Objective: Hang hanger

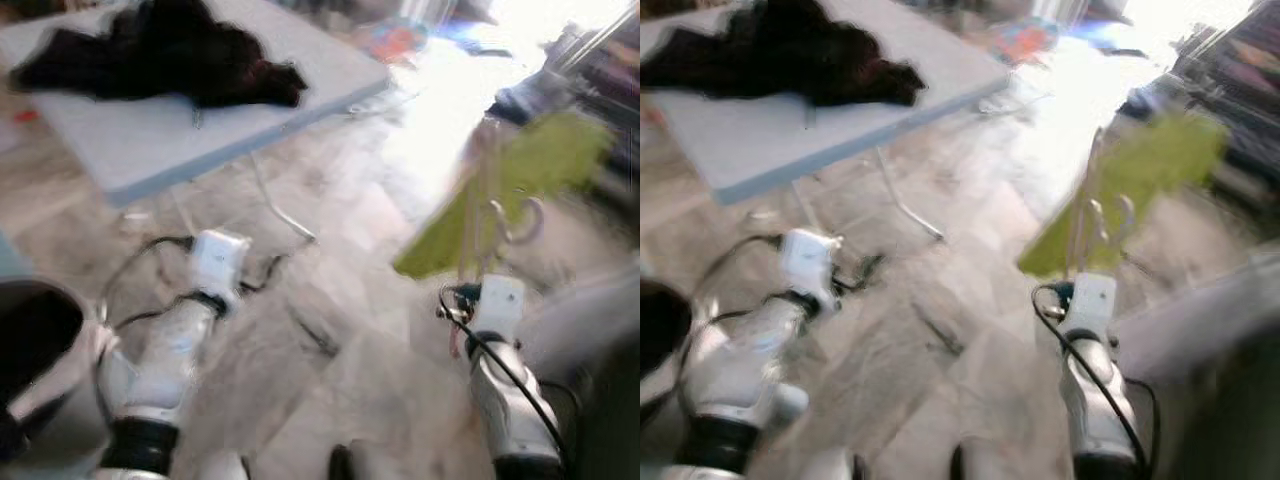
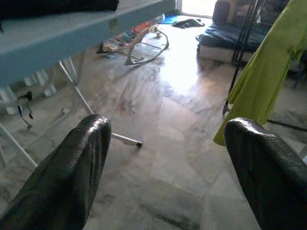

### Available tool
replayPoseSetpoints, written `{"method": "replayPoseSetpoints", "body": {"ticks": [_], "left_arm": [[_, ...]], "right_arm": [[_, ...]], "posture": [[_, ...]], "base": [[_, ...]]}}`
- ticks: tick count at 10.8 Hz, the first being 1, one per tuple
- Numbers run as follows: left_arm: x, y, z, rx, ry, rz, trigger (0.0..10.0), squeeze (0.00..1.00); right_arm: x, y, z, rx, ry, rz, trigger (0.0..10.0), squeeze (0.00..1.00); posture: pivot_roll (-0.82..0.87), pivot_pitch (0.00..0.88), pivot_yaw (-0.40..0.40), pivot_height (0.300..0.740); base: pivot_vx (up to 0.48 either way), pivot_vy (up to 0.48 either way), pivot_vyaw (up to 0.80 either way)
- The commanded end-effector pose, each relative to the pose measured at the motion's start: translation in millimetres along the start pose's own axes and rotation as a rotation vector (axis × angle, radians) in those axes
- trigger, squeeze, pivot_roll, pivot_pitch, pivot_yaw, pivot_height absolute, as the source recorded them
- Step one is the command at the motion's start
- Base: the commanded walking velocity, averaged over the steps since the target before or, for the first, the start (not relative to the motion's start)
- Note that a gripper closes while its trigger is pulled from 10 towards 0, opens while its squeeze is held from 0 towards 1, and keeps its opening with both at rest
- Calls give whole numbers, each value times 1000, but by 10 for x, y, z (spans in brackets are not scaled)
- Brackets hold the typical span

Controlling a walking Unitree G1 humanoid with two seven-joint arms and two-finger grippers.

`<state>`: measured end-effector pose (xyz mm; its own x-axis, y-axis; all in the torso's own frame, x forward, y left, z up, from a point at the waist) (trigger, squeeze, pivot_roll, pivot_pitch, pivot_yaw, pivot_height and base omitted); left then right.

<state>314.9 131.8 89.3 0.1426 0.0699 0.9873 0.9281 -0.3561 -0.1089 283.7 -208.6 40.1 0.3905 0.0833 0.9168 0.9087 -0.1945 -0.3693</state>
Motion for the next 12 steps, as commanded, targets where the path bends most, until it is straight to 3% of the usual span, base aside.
{"method": "replayPoseSetpoints", "body": {"ticks": [1,3,5,6,12], "left_arm": [[17,58,-137,-44,0,-4,10000,0],[11,37,-176,-86,1,-1,10000,0],[-29,-2,-203,-124,2,15,10000,0],[-34,-10,-191,-130,-2,18,10000,0],[-71,-19,-178,-172,-14,53,10000,0]], "right_arm": [[-48,4,-160,-62,1,25,10000,0],[-59,1,-177,-85,21,31,10000,0],[-73,-14,-167,-98,28,38,10000,0],[-80,-18,-159,-102,41,39,10000,0],[-29,17,-104,-93,59,24,10000,0]], "posture": [[-74,68,-43,740],[-74,69,-43,740],[-69,70,-28,740],[-70,68,-22,740],[-66,74,-15,740]], "base": [[0,277,-800],[0,0,-800],[0,0,0],[360,0,0],[394,274,-800]]}}
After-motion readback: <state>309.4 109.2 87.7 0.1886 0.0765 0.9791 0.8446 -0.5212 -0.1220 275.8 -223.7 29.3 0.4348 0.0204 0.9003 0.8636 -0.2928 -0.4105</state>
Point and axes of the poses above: a point about 5 cm out from each wrist's last joint towards the gripper, its own y axis pointing out of the wrist towards the gripper, its own x axis along the axis of the wrist's last joint, z = x × y, the point moved 3 cm from there along y, pointing out of the wrist towards the gripper, and after that the axes turned 10 degrees about -y, right-handed, at the moved point
